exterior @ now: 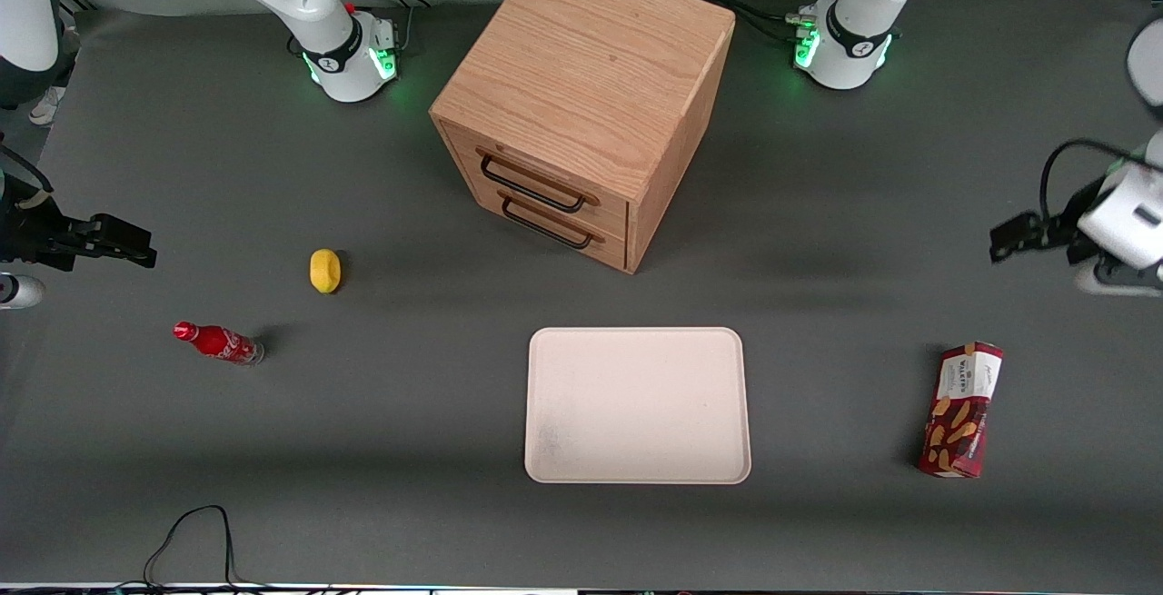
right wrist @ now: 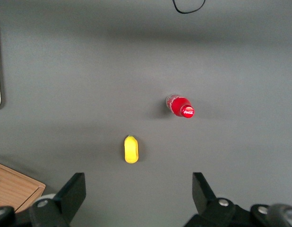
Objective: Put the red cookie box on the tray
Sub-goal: 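Move the left gripper down over the red tartan cookie box, then close the left gripper on the end of the cookie box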
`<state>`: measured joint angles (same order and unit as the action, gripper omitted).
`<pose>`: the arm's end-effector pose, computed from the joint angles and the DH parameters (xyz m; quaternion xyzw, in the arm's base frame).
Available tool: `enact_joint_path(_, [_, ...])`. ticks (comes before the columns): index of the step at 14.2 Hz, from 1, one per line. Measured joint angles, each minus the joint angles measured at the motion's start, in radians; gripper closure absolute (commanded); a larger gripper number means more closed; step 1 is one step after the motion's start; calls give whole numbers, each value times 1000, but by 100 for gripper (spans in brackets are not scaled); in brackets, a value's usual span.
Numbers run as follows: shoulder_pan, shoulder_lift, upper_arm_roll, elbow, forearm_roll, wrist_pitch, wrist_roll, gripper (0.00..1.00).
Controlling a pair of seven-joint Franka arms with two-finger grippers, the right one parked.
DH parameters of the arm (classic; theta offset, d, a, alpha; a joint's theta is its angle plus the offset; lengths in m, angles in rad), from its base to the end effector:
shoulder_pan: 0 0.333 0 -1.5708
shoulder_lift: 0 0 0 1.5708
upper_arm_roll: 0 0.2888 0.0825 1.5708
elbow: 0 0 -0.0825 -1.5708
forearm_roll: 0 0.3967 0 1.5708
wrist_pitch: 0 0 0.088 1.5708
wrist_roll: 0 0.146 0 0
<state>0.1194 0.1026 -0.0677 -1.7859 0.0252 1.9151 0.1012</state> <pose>0.6051 0.0349 0.4228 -0.9995 0.0286 -0.0127 0.0095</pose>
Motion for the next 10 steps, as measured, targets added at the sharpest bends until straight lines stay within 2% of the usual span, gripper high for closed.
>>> enact_joint_path(6, [-3, 372, 36, 289, 35, 88, 153, 0])
enact_joint_path(10, [-11, 555, 43, 359, 18, 254, 196, 0])
